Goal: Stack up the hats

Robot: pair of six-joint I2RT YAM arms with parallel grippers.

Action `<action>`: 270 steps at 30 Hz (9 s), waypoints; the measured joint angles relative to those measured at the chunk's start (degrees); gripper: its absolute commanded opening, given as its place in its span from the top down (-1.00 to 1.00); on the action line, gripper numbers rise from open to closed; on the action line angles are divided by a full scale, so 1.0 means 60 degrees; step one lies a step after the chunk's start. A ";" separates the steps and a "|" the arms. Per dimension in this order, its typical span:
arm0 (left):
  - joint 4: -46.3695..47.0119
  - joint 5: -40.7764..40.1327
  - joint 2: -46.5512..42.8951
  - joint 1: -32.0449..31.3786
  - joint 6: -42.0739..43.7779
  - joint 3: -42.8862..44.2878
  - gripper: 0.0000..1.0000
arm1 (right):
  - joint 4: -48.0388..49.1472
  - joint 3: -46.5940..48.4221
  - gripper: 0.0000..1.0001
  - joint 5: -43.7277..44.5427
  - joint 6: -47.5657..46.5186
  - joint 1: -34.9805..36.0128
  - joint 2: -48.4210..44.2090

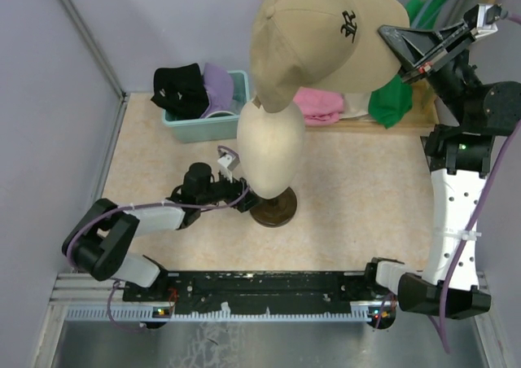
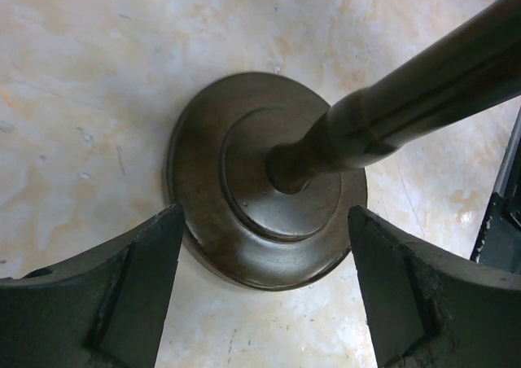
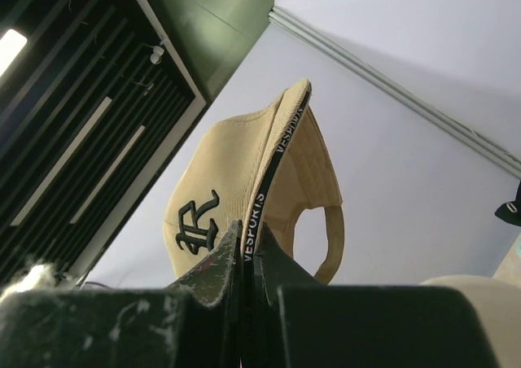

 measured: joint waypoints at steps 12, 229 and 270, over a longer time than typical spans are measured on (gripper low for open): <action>0.0433 -0.0550 -0.0255 -0.0393 -0.0437 0.0233 -0.74 | -0.0594 -0.0175 1.00 -0.0368 -0.0138 0.0080 -0.0036; -0.6805 0.1475 -0.0601 0.2208 -0.3013 0.7089 -0.71 | -0.1432 -0.5217 1.00 0.0612 -0.4342 0.0882 0.0707; -0.8524 -0.0339 0.3847 0.6193 -0.2703 1.2207 -0.83 | -0.2652 -0.5996 -0.41 0.1056 -0.6284 -0.0007 -0.0087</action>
